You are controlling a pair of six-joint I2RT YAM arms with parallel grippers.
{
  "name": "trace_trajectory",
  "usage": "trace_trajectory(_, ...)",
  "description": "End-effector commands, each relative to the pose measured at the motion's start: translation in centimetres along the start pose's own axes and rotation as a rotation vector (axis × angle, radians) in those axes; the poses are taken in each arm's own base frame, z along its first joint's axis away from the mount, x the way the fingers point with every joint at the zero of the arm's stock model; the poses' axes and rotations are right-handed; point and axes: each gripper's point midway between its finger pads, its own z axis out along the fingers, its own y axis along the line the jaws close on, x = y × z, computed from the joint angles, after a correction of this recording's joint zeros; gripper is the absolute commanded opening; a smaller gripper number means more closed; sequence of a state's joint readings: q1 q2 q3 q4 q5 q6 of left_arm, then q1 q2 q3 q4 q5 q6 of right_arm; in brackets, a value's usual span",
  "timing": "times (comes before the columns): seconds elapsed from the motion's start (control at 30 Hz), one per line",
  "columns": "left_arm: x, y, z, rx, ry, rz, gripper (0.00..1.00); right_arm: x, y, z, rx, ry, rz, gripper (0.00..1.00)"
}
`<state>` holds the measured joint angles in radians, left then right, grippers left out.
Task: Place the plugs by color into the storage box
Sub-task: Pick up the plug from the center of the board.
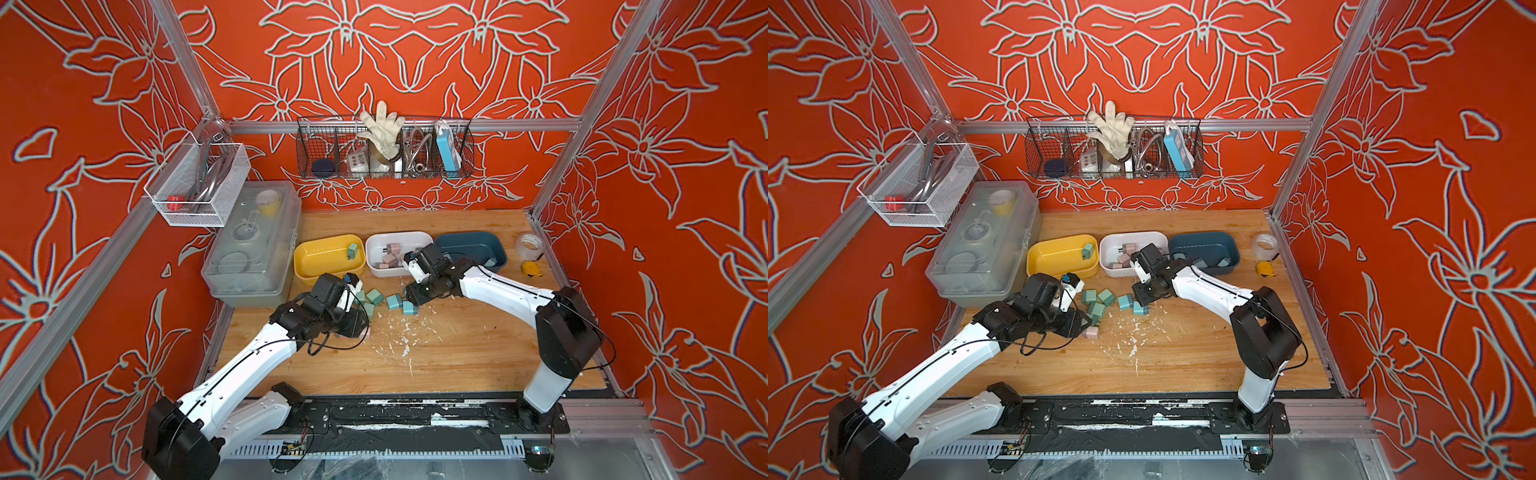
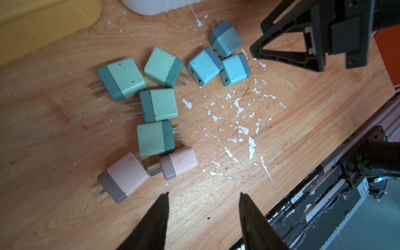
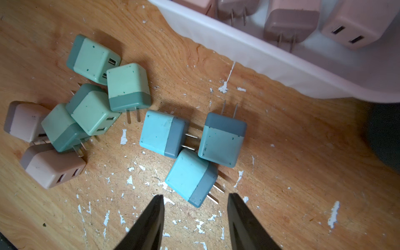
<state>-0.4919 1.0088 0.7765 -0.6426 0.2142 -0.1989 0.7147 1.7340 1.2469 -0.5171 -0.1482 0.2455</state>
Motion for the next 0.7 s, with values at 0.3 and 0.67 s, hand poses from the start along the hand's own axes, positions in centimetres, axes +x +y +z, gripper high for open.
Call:
trace_trajectory(0.3, 0.3, 0.2, 0.1, -0.008, -0.003, 0.009, 0.53, 3.3, 0.5, 3.9, 0.03, 0.111, -0.004, 0.56)
trace_trajectory(0.67, 0.2, 0.3, 0.2, -0.018, -0.008, 0.013, 0.53, 4.0, 1.2, 6.2, 0.087, 0.164, -0.052, 0.57)
